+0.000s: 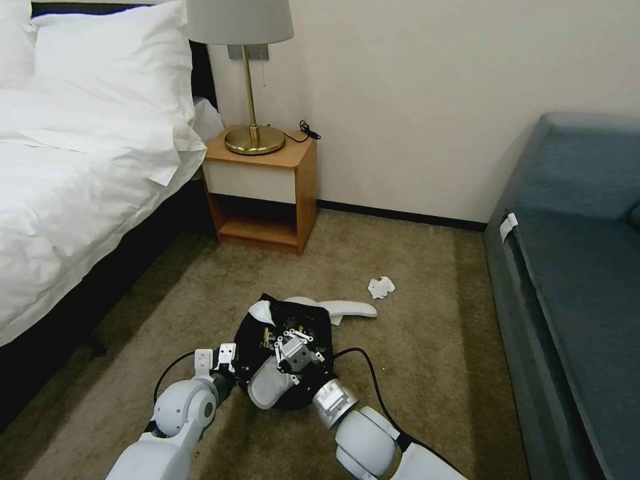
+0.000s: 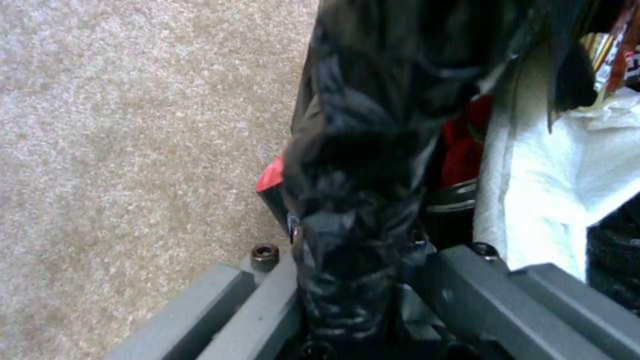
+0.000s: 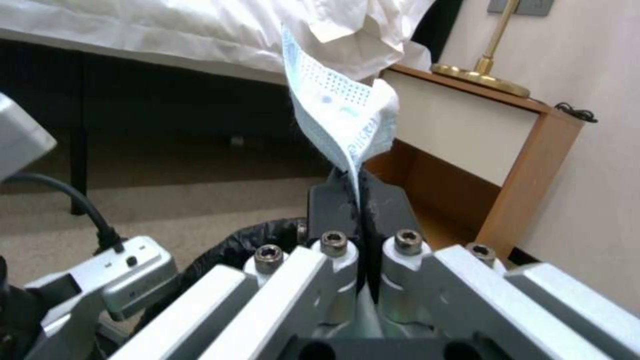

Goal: Pick up the trash bin, then pick up the garbage on the floor and place it into the trash bin.

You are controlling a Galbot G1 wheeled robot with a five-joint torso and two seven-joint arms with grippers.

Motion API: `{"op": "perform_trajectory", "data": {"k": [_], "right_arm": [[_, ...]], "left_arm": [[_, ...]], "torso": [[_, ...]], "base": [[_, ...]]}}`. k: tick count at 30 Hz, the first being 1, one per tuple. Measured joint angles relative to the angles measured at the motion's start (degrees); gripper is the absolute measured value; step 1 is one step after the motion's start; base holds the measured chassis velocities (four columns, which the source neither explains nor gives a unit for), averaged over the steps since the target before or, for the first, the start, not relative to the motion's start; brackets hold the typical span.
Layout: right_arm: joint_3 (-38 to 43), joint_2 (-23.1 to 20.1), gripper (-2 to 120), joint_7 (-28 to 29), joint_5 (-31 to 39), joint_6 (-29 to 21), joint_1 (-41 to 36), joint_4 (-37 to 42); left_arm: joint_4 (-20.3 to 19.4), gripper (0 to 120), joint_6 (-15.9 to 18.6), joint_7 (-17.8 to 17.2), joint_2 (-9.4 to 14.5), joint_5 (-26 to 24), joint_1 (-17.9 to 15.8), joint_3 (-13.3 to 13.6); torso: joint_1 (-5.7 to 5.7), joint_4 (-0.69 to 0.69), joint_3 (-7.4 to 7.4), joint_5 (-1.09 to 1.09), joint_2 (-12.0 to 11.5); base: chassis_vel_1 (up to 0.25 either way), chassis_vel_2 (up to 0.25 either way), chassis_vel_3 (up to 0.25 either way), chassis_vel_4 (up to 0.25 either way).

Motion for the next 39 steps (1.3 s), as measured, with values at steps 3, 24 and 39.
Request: {"op": "perform_trajectory", "data": {"k": [3,24,39], "right_arm": [[0.0,0.0,0,0.0,0.1,0.1,0.0,-0.2],[0.8,-0.2,69,0.3,-0.1,-0.1,-0.3,0.2],[0.8,-0.4,100,0.3,-0.2,-0.1,-0.2,-0.2]], "left_arm": [[-0.2,0,0.0,0.0,0.2,0.0,0.2,-0.3],[-0.9,0,0.0,0.6,0.5,0.5,0.7,-0.6],[-0.8,0,0.0,0.4,0.1,0.8,0.2,-0.3]], "torso": [[0.00,0.00,0.00,0.00,0.0],[0.00,0.01,0.00,0.01,0.0],[-0.01,0.01,0.00,0.00,0.0]], "base": [[0.000,0.000,0.000,0.000],[0.000,0.000,0.000,0.000],[0.000,0.000,0.000,0.000]]}}
